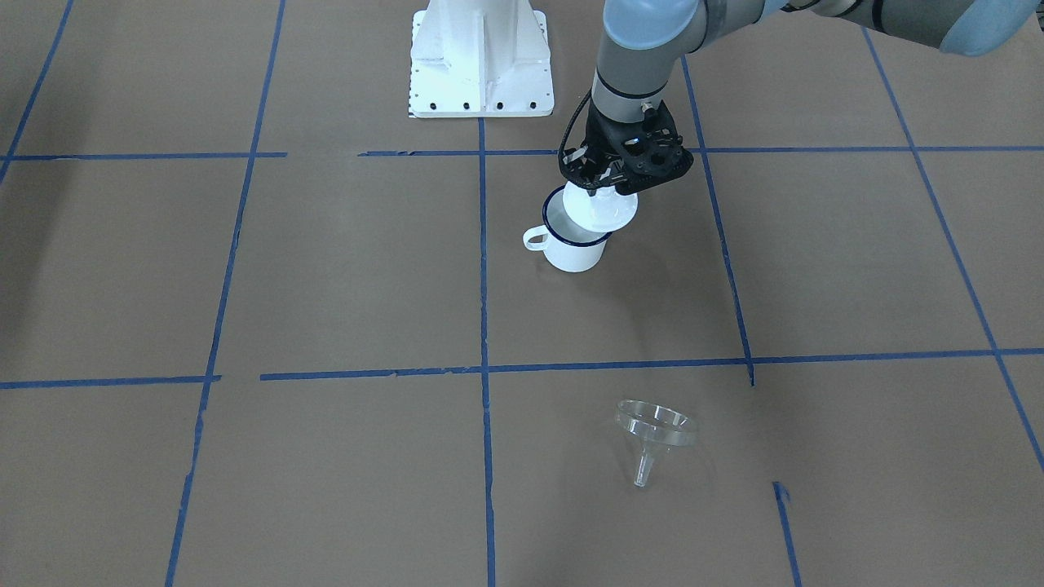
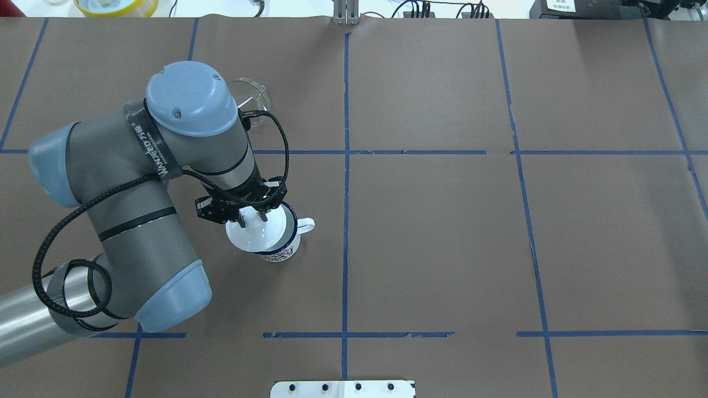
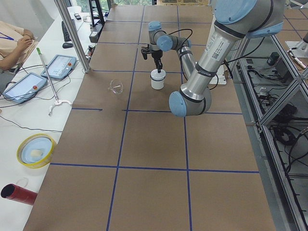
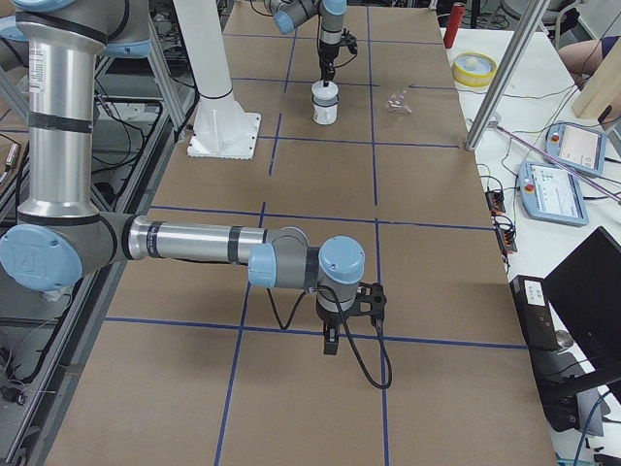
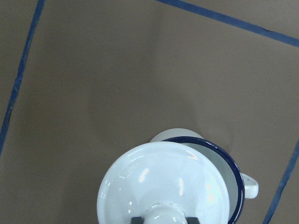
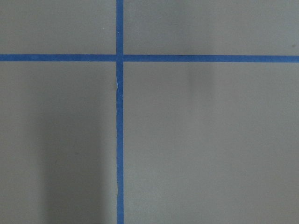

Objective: Remove funnel from cup
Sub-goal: 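Carry the white lid over the mug with the left gripper, then lower the lid onto the mug's rim and release it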

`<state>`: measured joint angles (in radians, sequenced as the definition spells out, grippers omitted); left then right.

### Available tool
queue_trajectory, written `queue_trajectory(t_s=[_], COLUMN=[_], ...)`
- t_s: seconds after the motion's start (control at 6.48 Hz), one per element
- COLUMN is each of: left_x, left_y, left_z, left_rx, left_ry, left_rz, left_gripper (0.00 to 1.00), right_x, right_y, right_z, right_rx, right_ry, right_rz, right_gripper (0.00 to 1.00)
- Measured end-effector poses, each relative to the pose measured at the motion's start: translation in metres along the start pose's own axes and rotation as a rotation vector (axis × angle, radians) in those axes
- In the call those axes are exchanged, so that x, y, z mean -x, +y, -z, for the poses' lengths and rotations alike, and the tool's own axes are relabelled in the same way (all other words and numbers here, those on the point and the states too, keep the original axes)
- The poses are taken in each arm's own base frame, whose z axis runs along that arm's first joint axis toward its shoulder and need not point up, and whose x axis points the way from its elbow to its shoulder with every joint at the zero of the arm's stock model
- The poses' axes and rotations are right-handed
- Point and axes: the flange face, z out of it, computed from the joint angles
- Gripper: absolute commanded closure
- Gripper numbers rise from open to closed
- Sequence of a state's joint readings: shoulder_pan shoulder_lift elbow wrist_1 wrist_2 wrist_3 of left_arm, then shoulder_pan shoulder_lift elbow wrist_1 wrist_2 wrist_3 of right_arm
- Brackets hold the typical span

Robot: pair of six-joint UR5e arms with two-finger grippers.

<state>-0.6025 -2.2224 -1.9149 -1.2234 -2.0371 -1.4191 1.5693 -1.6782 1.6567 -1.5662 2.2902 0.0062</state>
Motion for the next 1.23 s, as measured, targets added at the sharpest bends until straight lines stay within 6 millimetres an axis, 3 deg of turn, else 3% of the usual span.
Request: queue_trajectory(t_s=[1.23], left_x=[-0.011], left_y=[-0.006], left_z=[-0.012], left_rx=[0.000], left_ry=[0.003], left_rz=[-0.007], left_gripper=[1.00], right_x=[0.000], right_y=[0.000], right_z=[0.000], right_rx=[0.000], right_ry=[0.000], right_rz=[0.000], right_gripper=[0.00])
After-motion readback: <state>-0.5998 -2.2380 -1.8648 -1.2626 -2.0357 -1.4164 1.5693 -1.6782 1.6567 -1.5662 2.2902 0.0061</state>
